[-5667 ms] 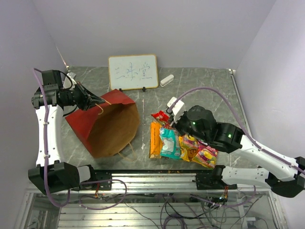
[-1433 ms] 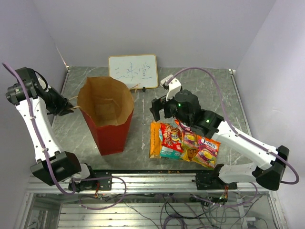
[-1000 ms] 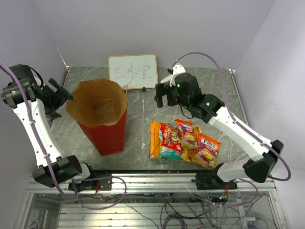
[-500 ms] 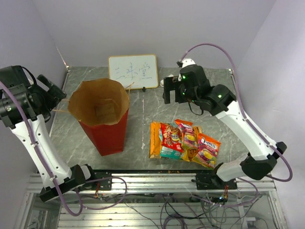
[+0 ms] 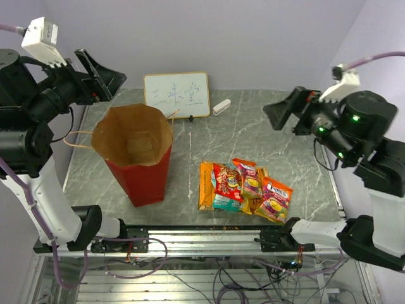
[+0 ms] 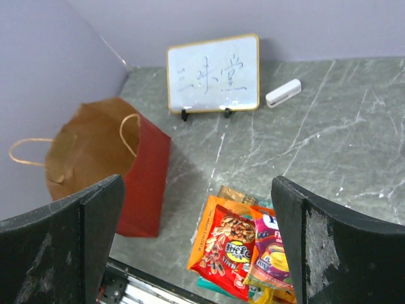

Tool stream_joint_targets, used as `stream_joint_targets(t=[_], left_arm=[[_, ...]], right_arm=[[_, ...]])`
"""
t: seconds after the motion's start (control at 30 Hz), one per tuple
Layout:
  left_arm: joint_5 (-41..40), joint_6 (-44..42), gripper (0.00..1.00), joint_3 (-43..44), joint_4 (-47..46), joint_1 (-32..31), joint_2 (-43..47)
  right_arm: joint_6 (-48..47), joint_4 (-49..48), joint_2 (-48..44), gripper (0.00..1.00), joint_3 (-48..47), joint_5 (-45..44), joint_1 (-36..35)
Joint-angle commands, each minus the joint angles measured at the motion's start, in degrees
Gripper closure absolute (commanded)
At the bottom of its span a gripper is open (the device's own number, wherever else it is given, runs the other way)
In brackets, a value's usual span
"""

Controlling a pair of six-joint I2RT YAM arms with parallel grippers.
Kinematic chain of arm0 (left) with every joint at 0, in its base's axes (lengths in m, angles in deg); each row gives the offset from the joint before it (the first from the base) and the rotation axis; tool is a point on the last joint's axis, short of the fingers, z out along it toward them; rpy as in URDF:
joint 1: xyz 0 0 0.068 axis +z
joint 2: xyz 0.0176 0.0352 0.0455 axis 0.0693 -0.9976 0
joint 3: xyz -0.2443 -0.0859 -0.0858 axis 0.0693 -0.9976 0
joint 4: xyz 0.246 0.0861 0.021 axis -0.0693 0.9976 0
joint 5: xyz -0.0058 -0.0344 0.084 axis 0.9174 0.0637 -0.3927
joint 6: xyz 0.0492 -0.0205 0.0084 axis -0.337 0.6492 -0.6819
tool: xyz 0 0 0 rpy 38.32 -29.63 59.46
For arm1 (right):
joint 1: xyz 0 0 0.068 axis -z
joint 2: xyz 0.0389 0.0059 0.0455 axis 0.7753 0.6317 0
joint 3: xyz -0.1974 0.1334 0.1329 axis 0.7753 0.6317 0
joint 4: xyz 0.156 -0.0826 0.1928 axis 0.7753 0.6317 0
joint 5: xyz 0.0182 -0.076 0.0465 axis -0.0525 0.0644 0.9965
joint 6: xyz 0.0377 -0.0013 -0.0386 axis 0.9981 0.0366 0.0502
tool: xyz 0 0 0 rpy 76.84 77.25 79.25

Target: Take the snacks out of the paper bag

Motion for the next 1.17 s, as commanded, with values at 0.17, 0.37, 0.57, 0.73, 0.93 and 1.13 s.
stream_joint_targets(t=[0.17,0.37,0.57,0.73,0.93,1.13], left_arm=[[10.1,-0.1,0.06,-3.5,-8.4,-2.1,1.7],[0.7,9.8,0.03,-34.6,-37.7,-2.1,19.2],[-3.4,6.2,0.07,-33.5,-36.3,-2.1,15.6],[-4.2,1.9,0.05,-33.1,-34.6,-2.1,15.0],[-7.5,-1.9,0.04,-31.5,-32.0,-3.2,15.0],[-8.1,-2.1,0.05,-32.5,-31.7,-5.6,15.5]], right_arm=[[0.3,-2.1,-2.6,0.0,1.5,-5.9,0.2],[-3.7,-5.4,0.0,0.0,2.2,-10.1,0.2],[-7.6,-4.8,5.0,0.0,-1.0,-17.5,0.1],[-9.2,-5.0,7.3,0.0,-2.2,-20.8,0.2],[-10.0,-5.3,7.0,0.0,-3.6,-23.1,0.2],[-11.0,-5.9,5.5,0.0,-0.9,-24.3,0.2]])
